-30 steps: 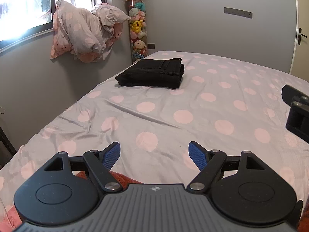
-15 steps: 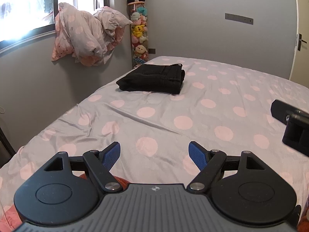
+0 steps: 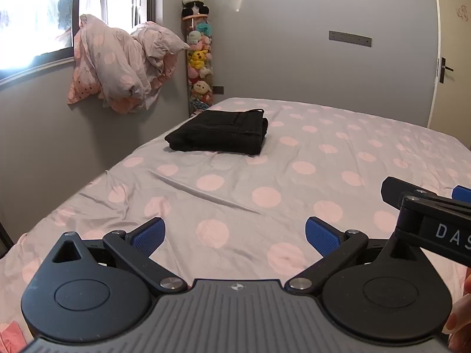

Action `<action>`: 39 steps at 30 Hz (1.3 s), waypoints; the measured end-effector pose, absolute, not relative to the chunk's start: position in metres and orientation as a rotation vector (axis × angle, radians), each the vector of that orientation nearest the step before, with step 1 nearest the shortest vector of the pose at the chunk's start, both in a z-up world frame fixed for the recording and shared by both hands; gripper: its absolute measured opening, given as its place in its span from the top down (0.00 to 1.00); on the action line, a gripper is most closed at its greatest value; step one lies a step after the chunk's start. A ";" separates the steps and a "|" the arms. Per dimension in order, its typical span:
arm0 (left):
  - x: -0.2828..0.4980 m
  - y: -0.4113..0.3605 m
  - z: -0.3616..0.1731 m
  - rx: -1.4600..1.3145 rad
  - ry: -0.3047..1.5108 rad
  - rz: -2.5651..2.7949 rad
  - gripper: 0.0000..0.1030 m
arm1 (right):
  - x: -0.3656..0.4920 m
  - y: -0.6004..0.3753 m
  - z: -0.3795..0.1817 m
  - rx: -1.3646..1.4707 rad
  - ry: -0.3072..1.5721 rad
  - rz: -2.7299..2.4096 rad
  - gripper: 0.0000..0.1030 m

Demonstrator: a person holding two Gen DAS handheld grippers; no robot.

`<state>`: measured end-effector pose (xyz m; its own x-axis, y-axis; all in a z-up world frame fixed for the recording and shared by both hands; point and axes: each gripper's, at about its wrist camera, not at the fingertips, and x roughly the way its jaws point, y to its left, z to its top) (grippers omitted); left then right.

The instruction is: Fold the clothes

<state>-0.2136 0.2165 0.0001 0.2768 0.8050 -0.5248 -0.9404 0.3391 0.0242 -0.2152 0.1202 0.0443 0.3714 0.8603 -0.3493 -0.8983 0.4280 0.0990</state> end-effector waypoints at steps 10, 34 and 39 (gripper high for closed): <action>-0.215 0.217 -0.002 -0.310 0.529 1.222 0.00 | -0.209 0.122 0.039 -0.124 0.412 1.126 0.01; -0.220 0.220 -0.002 -0.324 0.547 1.252 0.00 | -0.206 0.126 0.028 -0.175 0.475 1.158 0.01; -0.220 0.220 -0.001 -0.333 0.552 1.252 0.00 | -0.205 0.126 0.028 -0.174 0.480 1.160 0.01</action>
